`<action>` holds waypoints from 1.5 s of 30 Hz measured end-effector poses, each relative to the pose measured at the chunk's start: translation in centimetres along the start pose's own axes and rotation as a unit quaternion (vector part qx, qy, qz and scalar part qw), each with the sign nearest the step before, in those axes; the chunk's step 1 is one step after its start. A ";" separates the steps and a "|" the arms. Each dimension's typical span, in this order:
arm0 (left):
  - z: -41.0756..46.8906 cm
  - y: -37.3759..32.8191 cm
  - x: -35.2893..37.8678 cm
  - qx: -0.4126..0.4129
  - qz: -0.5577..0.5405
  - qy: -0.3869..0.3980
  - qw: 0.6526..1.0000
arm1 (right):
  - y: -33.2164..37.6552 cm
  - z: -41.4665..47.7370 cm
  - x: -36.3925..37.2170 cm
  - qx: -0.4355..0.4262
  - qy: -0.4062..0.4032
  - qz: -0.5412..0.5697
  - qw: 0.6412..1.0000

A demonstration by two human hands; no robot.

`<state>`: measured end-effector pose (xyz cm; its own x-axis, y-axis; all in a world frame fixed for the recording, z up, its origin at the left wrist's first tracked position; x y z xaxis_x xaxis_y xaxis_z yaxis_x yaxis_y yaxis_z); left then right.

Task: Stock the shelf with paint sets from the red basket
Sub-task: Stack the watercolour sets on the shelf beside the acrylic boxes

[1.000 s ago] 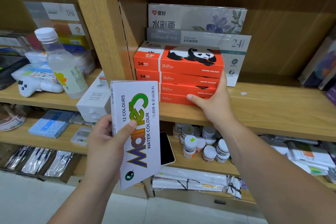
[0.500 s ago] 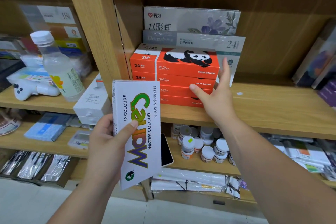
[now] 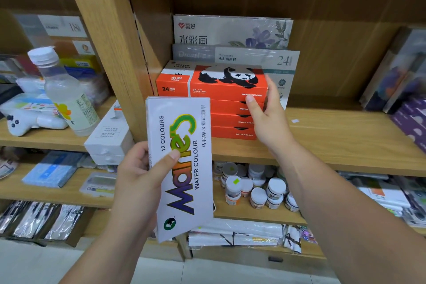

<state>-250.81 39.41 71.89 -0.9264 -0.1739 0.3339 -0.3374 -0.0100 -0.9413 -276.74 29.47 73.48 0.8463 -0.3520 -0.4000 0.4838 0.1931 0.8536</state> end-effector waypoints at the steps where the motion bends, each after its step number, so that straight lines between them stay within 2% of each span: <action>1: 0.0 -0.3 0.8 -0.002 -0.006 0.014 1.000 | 0.2 -0.1 -0.4 0.000 0.000 -0.007 1.000; 3: 0.0 -0.7 2.7 -0.008 -0.010 0.045 0.999 | 1.0 -0.7 -1.6 -0.005 -0.051 -0.010 0.999; 5: 0.3 -1.1 4.9 -0.016 -0.011 0.075 0.997 | 2.2 -1.8 -3.4 -0.016 -0.087 0.038 0.995; 6: 0.5 -1.2 6.1 -0.025 -0.016 0.089 0.996 | 2.6 -2.2 -4.3 -0.013 -0.070 0.081 0.994; 8: 1.0 -1.2 8.7 -0.057 -0.024 0.121 0.991 | 3.0 -2.8 -5.9 0.023 0.026 0.159 0.987; 10: 1.4 -1.0 11.6 -0.099 -0.021 0.157 0.982 | 2.6 -3.0 -7.5 0.055 0.104 0.178 0.977; 11: 1.5 -0.8 13.2 -0.118 -0.015 0.175 0.977 | 2.2 -2.9 -8.5 0.063 0.112 0.172 0.977; 15: 1.6 1.0 19.5 -0.162 0.038 0.248 0.954 | -0.4 -2.1 -13.6 0.074 0.043 0.136 0.987; 17: 1.7 2.1 22.4 -0.165 0.078 0.282 0.942 | -2.2 -1.8 -16.5 0.087 0.004 0.153 0.984; 19: 1.6 3.3 24.7 -0.137 0.123 0.298 0.937 | -4.1 -1.9 -19.1 0.113 -0.042 0.177 0.977; 22: 1.4 5.3 26.4 -0.014 0.230 0.274 0.934 | -7.5 -1.8 -22.5 0.159 -0.115 0.204 0.959; 25: 1.0 7.8 26.8 0.097 0.345 0.267 0.895 | -10.6 -1.4 -24.7 0.192 -0.161 0.223 0.942; 29: 0.5 10.7 27.2 0.133 0.455 0.274 0.837 | -12.9 -0.8 -25.3 0.206 -0.152 0.227 0.940; 35: 1.0 11.1 27.8 0.148 0.483 0.257 0.824 | -16.0 -0.3 -24.5 0.257 -0.091 0.245 0.930; 39: 2.0 10.4 28.0 0.154 0.492 0.231 0.825 | -17.5 0.2 -25.7 0.265 -0.062 0.157 0.949; 42: 2.8 10.0 28.1 0.156 0.498 0.204 0.828 | -17.4 0.8 -26.2 0.222 -0.031 0.003 0.975; 45: 3.0 10.4 28.0 0.168 0.527 0.187 0.812 | -17.1 1.4 -26.3 0.167 0.010 -0.155 0.974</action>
<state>-279.72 31.44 71.27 -0.6782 0.0514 -0.7331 0.6817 -0.3286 -0.6536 -307.55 34.09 69.88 0.6770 -0.3271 -0.6593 0.6201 -0.2288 0.7504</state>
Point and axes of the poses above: each hand's wrist, its own z-axis towards the middle knuckle, its own x-axis out of the palm, y = z × x, the point moved 4 cm from there along z, towards the middle knuckle, and after that the axes turned 8 degrees about -z, right-handed, at the moved point
